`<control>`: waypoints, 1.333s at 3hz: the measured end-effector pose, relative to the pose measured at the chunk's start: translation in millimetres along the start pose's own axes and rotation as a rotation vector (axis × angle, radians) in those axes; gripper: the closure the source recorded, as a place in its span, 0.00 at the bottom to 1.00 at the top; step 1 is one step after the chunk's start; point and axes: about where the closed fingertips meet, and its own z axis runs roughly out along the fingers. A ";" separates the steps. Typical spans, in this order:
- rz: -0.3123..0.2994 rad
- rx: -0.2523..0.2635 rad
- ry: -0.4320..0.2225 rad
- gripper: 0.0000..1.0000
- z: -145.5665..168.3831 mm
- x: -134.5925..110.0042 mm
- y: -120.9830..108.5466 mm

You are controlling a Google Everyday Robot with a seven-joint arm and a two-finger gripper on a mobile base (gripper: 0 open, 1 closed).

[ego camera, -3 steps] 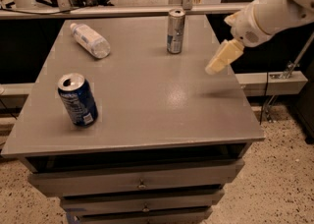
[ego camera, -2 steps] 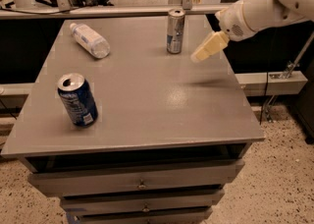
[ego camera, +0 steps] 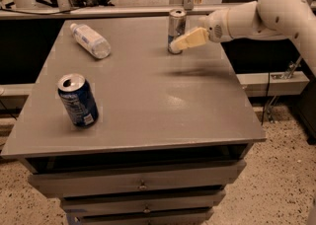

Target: Knock redbull can over

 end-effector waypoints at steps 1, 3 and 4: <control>0.090 -0.084 -0.110 0.00 25.9 -2.1 9.2; 0.107 -0.271 -0.270 0.00 28.4 -29.4 55.5; 0.086 -0.356 -0.310 0.00 14.6 -36.9 84.9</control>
Offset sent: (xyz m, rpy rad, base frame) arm -0.0146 0.0674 0.0102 0.4243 0.0539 0.2053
